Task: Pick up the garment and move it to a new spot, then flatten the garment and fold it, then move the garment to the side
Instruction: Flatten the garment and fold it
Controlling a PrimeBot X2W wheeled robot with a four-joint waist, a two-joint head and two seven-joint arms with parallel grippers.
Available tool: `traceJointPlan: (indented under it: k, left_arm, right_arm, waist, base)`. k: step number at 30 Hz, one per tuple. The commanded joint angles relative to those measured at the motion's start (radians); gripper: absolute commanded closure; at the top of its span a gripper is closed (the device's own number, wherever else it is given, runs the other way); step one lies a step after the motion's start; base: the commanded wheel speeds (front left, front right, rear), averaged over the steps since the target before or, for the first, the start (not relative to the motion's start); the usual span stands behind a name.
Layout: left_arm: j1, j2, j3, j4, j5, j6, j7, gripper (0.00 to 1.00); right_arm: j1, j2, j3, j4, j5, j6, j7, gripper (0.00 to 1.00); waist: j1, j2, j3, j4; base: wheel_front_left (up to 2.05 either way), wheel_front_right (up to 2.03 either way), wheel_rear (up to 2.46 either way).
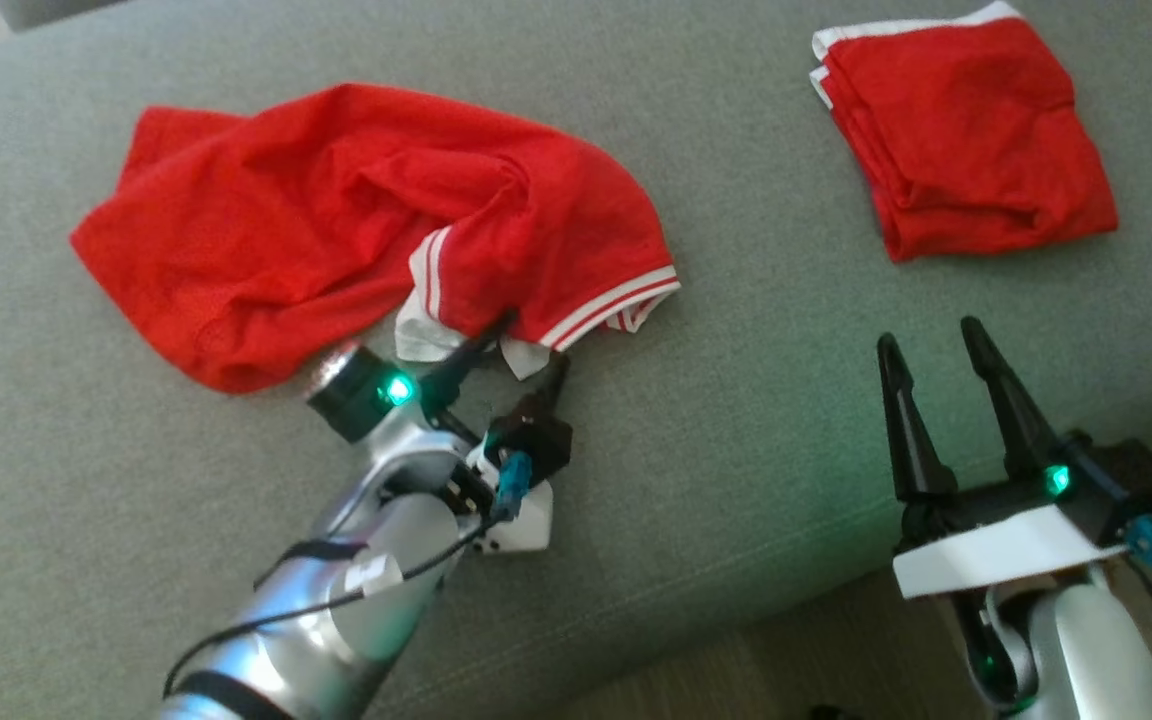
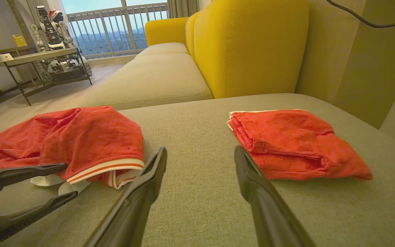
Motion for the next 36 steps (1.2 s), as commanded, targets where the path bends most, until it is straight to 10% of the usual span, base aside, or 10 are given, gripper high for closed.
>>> traceJointPlan:
  k: [1, 6, 8, 26, 36]
  left_arm:
    - [-0.053, 0.018, 0.019, -0.017, 0.011, 0.014, -0.005, 0.0]
    - [-0.091, 0.027, -0.004, -0.003, -0.019, 0.03, -0.005, 0.05]
    - [-0.099, 0.032, -0.014, -0.02, -0.037, 0.03, -0.005, 1.0]
    - [-0.135, -0.014, 0.16, -0.275, -0.614, -0.242, 0.014, 1.0]
    - [-0.411, -0.015, 0.177, -0.385, -1.096, -0.16, 0.13, 1.0]
  right_arm:
    - [-0.03, -0.007, 0.021, -0.038, 0.006, 0.0, -0.006, 0.0]
    - [-0.046, -0.007, 0.017, -0.038, 0.007, 0.0, -0.006, 0.0]
    - [-0.05, -0.007, 0.016, -0.037, 0.007, 0.0, -0.006, 0.0]
    - [-0.004, -0.007, 0.039, 0.011, 0.053, 0.0, -0.006, 0.0]
    - [0.027, -0.007, 0.044, 0.02, 0.066, 0.0, -0.006, 0.0]
  waist:
    - [-0.0003, 0.0, 0.021, -0.008]
    - [-0.0003, 0.0, 0.042, -0.005]
    - [-0.0003, 0.0, 0.044, -0.002]
    - [-0.0003, 0.0, -0.144, -0.052]
    - [-0.0003, 0.0, -0.232, -0.093]
  base:
    - [0.0, 0.0, 0.0]
    - [0.0, 0.0, 0.0]
    - [0.0, 0.0, 0.0]
    - [0.0, 0.0, 0.0]
    - [0.0, 0.0, 0.0]
